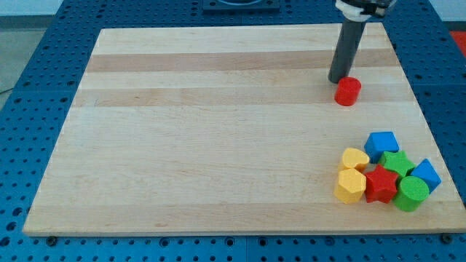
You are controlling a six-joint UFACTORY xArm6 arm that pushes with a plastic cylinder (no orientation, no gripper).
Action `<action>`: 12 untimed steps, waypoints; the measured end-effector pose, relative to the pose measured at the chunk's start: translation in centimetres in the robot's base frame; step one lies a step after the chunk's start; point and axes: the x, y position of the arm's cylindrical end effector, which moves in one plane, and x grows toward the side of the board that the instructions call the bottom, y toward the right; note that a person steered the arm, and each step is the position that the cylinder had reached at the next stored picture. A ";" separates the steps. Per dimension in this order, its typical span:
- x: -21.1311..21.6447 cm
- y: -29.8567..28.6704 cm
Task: Drag the red circle into the group of blocks
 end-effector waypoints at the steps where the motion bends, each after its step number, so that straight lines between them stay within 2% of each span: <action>1: -0.4 3.6; 3: 9.8 4.5; 4: 9.3 4.4; 5: 4.6 4.8; 6: 2.4 1.9; 7: 5.8 -2.2; 8: 10.6 -2.6; 9: 10.4 -2.3; 10: 5.9 -3.7; 11: 5.3 -8.2; 12: 9.0 -10.0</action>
